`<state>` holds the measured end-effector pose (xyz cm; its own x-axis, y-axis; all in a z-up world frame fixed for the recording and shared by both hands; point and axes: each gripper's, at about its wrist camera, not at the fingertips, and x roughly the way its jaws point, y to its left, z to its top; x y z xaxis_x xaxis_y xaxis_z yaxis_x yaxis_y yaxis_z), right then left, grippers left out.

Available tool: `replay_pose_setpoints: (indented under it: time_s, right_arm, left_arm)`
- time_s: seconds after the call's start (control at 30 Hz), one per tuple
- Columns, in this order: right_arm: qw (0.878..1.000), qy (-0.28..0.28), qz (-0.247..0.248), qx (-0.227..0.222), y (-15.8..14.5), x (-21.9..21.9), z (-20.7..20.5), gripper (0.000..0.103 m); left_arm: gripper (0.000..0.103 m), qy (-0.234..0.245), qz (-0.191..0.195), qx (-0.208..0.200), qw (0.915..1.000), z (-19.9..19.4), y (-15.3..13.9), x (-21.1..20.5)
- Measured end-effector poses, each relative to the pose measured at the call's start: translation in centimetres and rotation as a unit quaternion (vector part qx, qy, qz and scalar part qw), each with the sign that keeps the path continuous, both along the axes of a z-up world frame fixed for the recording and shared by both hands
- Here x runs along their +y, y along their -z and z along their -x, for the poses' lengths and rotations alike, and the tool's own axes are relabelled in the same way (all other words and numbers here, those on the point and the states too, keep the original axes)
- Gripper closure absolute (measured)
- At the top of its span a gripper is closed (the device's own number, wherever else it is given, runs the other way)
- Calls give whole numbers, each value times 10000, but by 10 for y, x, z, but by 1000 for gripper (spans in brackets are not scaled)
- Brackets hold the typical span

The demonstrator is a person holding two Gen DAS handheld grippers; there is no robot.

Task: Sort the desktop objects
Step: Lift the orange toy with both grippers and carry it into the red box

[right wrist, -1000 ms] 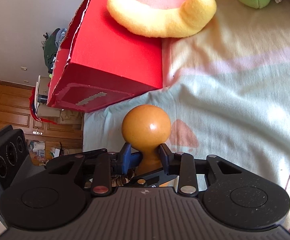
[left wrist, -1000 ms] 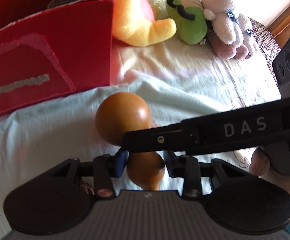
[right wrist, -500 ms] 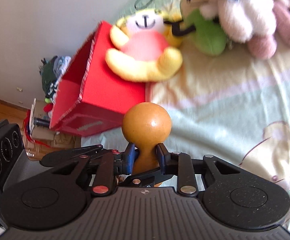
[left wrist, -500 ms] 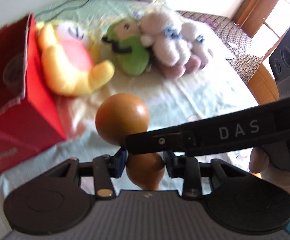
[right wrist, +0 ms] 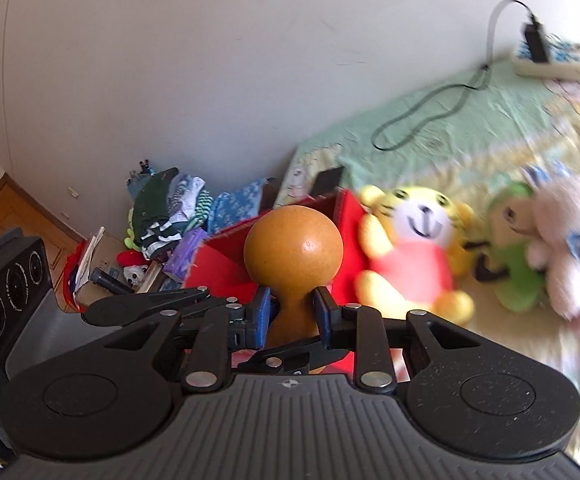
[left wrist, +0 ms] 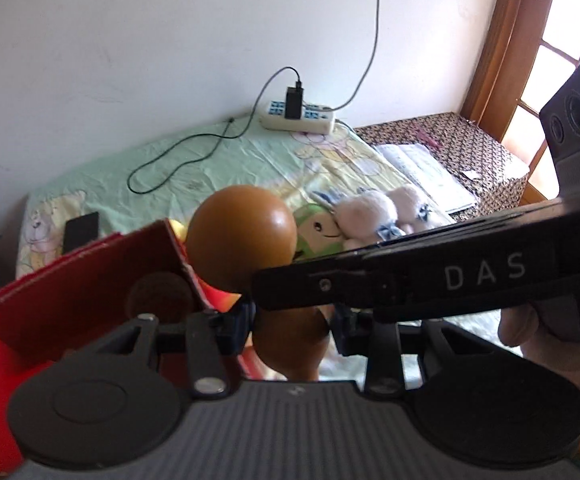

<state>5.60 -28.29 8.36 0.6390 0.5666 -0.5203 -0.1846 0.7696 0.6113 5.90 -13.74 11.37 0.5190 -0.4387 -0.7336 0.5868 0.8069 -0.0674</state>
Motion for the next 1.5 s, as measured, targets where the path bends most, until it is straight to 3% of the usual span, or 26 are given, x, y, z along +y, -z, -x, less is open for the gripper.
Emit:
replay_pose_setpoints:
  time_s: [0.17, 0.4, 0.53, 0.73, 1.0, 1.33, 1.5]
  right_arm:
    - [9989, -316, 310, -132, -2, 53, -41, 75]
    - [9947, -679, 620, 465, 42, 106, -97, 75]
    - [9903, -733, 796, 873, 71, 123, -117, 75]
    - [9821, -845, 950, 1392, 97, 135, -137, 76]
    - [9691, -936, 1329, 1858, 118, 152, -152, 83]
    - [9595, -851, 1546, 2197, 131, 156, -156, 83]
    - [9614, -786, 1587, 2104, 130, 155, -156, 82]
  left_arm:
    - [67, -180, -113, -2, 9998, -30, -5, 52]
    - [67, -277, -349, 574, 9974, -74, 43, 101]
    - [67, -229, -650, 866, 9939, -90, 76, 105]
    - [67, -185, -651, 1450, 9871, -112, 104, 113]
    - [66, -268, -857, 2246, 9703, -131, 133, 118]
    - [66, -348, -1027, 2562, 9605, -133, 143, 115]
    - [59, -524, -927, 2483, 9628, -130, 139, 120]
